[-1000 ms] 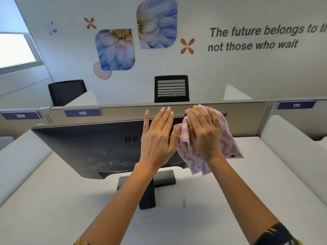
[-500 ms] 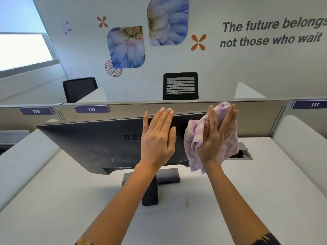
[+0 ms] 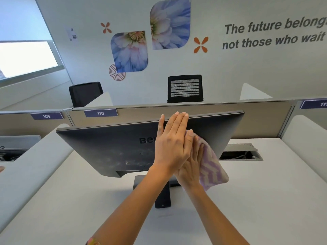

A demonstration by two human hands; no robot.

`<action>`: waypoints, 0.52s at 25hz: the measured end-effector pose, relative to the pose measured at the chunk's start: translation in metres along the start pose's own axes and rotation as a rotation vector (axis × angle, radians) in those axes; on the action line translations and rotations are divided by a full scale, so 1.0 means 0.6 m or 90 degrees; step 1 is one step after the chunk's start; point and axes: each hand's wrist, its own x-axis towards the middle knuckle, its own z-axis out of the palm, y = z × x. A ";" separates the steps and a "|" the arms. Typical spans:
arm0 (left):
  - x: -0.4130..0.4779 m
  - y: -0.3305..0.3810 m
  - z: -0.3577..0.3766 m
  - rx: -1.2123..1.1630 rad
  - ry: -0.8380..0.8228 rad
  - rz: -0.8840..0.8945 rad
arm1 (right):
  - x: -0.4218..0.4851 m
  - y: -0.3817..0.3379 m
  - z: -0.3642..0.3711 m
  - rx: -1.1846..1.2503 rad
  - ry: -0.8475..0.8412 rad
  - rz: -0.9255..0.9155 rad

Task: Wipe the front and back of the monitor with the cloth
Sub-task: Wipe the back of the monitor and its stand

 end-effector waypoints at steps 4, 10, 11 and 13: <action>-0.001 -0.007 0.003 -0.009 0.004 0.017 | 0.029 0.066 -0.024 0.080 0.021 0.098; 0.000 -0.004 0.005 -0.028 0.009 0.010 | 0.159 0.079 -0.100 0.225 0.151 0.247; 0.000 -0.004 0.006 -0.032 0.008 0.007 | 0.165 0.055 -0.102 0.207 0.143 0.234; -0.001 -0.006 0.006 -0.033 0.010 0.011 | 0.145 0.009 -0.084 0.120 0.103 0.153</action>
